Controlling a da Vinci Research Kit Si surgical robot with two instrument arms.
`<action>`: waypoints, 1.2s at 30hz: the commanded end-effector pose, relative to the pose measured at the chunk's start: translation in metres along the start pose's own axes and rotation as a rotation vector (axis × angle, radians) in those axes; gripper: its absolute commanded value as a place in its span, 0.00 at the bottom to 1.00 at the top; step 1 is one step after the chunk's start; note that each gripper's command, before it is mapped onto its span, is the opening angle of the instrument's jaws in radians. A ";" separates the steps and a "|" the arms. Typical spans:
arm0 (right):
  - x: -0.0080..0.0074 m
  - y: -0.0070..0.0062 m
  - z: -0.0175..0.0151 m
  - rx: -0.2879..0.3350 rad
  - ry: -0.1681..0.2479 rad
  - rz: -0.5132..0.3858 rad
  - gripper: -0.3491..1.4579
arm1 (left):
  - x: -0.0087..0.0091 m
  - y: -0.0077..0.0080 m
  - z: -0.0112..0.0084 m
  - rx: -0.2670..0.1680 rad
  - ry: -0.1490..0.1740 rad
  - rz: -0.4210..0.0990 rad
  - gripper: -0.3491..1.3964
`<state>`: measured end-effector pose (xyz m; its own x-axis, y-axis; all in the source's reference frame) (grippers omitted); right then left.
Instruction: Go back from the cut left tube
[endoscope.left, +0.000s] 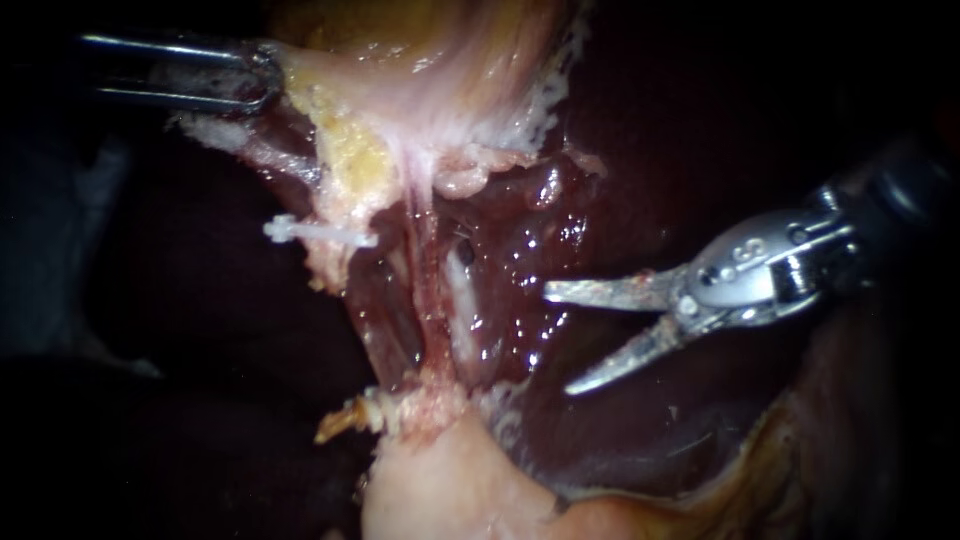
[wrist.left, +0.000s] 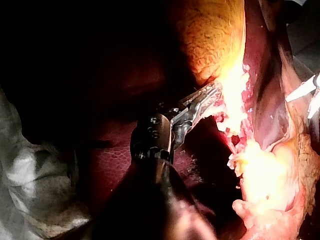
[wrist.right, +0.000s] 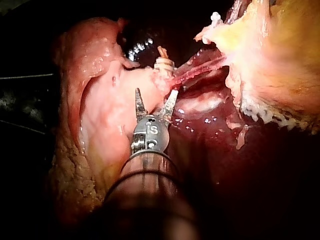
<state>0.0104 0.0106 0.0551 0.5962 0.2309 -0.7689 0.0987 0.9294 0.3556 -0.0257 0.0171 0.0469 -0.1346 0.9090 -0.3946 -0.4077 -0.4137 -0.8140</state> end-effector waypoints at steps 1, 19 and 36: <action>-0.0001 0.0000 -0.0002 -0.007 0.000 0.002 0.91 | 0.0000 0.0000 0.0000 0.000 0.000 0.000 0.00; -0.0006 0.0007 -0.0024 -0.056 -0.020 0.022 0.91 | 0.0000 0.0000 0.0001 0.000 0.000 0.000 0.00; -0.0008 0.0008 -0.0025 -0.059 -0.022 0.018 0.91 | -0.0011 0.0002 0.0037 0.015 0.011 0.007 0.00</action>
<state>0.0080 0.0120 0.0547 0.6151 0.2412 -0.7507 0.0416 0.9408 0.3364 -0.0292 0.0161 0.0490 -0.1271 0.9055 -0.4049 -0.4185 -0.4190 -0.8058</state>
